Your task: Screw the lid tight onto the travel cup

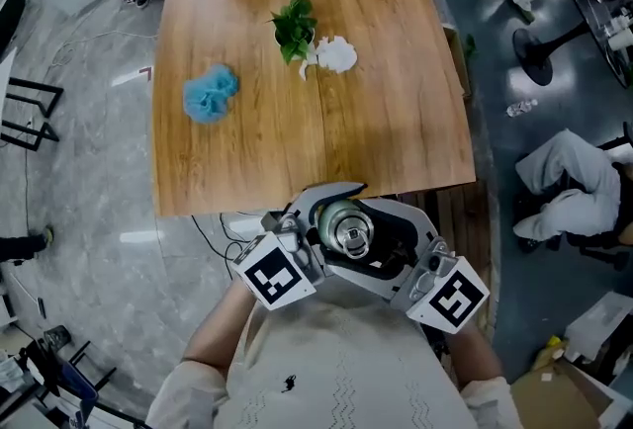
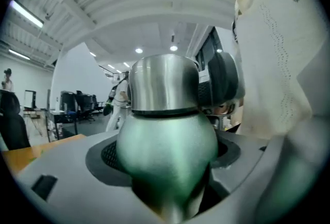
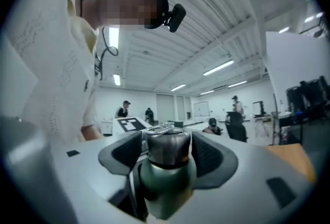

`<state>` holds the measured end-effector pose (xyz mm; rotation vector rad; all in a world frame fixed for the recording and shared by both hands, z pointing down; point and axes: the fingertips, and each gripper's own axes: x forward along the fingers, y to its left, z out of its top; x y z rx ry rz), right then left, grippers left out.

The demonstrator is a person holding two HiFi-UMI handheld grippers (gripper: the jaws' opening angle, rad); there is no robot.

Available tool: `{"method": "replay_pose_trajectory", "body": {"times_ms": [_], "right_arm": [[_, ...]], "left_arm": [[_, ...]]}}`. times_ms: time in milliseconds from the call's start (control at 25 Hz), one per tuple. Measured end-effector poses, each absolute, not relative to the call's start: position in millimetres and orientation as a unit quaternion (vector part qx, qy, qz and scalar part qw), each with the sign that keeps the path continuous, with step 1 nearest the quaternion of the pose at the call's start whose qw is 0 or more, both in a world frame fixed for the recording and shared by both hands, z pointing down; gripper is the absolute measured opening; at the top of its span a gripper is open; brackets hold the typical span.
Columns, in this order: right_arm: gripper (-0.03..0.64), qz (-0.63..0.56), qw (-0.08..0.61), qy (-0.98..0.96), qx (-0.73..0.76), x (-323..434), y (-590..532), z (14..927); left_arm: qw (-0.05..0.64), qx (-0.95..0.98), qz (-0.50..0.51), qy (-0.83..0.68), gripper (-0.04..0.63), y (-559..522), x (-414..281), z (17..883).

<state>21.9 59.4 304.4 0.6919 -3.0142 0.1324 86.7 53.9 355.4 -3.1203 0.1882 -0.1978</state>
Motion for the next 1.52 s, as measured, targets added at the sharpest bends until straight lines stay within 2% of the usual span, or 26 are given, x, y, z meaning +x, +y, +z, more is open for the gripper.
{"method": "replay_pose_trajectory", "body": {"times_ms": [160,280,400,640,760,960,1120,1240,1360,1520], "right_arm": [[0.284,0.018,0.063,-0.993,0.096,23.8,78.1,301.9],[0.278,-0.005,0.077,-0.995,0.065,19.4,80.0,299.0],[0.259,-0.013,0.062,-0.991,0.116,15.5,69.3,296.6],[0.258,-0.023,0.058,-0.942,0.331,12.9,31.5,293.9],[0.259,-0.003,0.065,-0.924,0.377,9.6,26.7,303.0],[0.267,0.055,0.056,-0.973,0.217,11.7,52.1,305.5],[0.265,0.025,0.044,-0.995,0.082,15.9,66.3,285.0],[0.253,0.010,0.031,-0.998,0.055,12.0,73.8,277.8],[0.245,-0.002,0.010,-0.992,0.122,9.3,63.6,276.3],[0.244,-0.011,-0.003,-0.958,0.288,10.5,40.6,279.8]], "left_arm": [[-0.008,-0.998,-0.057,-0.034,0.405,84.4,85.2,350.6],[-0.019,-0.997,-0.055,-0.046,0.405,89.9,83.9,352.6],[-0.023,-0.999,-0.045,-0.001,0.405,74.8,81.4,351.4],[0.008,-0.981,-0.072,0.180,0.405,21.2,70.7,355.3],[0.000,-0.977,-0.073,0.201,0.405,12.0,68.1,359.9],[0.006,-0.992,-0.040,0.117,0.405,31.6,66.1,348.0],[0.003,-0.998,-0.059,0.014,0.405,67.1,68.8,349.0],[0.005,-0.998,-0.057,-0.004,0.405,76.8,72.5,346.5],[0.004,-0.997,-0.053,0.063,0.405,59.4,70.0,346.9],[0.012,-0.977,-0.079,0.200,0.405,24.1,62.5,355.4]]}}
